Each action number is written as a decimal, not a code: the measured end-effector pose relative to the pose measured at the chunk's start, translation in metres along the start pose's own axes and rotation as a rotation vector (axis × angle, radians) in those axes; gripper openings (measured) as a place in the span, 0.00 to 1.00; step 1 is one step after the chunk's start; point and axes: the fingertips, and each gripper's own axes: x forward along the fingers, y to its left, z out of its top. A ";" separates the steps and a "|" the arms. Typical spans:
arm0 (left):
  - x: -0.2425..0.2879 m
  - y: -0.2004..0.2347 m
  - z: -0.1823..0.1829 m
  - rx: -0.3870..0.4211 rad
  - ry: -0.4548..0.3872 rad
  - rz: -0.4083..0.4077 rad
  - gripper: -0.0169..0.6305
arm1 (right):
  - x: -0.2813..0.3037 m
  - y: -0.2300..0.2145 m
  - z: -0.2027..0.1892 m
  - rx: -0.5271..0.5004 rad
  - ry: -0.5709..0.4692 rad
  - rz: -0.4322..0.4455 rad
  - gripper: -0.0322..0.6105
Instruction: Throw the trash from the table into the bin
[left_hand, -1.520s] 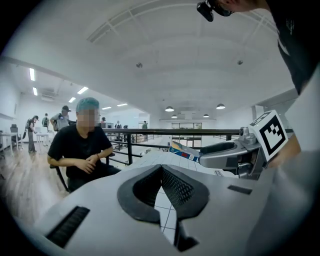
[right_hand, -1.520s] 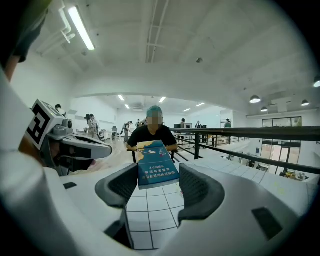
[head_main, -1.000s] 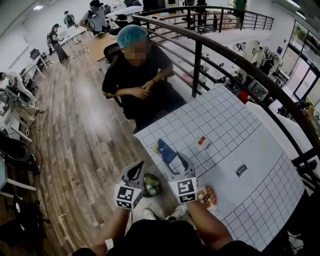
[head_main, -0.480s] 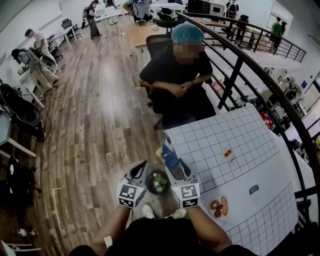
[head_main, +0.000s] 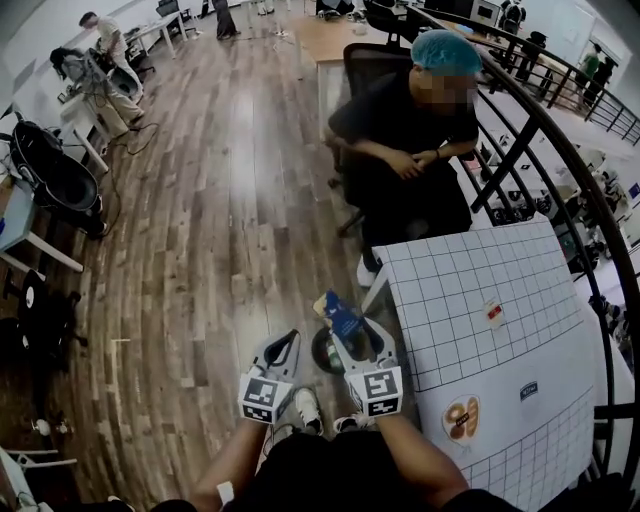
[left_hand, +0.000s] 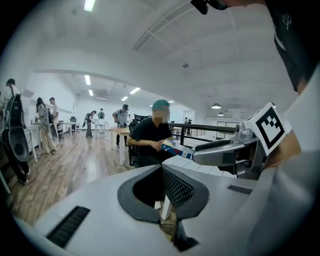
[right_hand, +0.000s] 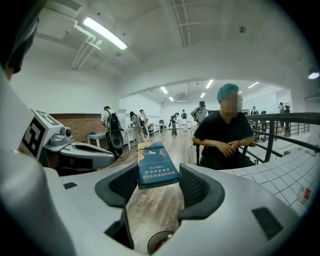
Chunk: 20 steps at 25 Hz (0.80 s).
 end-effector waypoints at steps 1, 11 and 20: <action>-0.002 0.005 -0.004 -0.010 0.003 0.008 0.06 | 0.004 0.005 -0.003 -0.004 0.010 0.008 0.48; 0.008 0.038 -0.059 -0.064 0.060 0.014 0.06 | 0.037 0.015 -0.061 0.040 0.124 0.001 0.48; 0.035 0.028 -0.131 -0.076 0.163 -0.024 0.06 | 0.053 0.000 -0.153 0.073 0.258 -0.035 0.48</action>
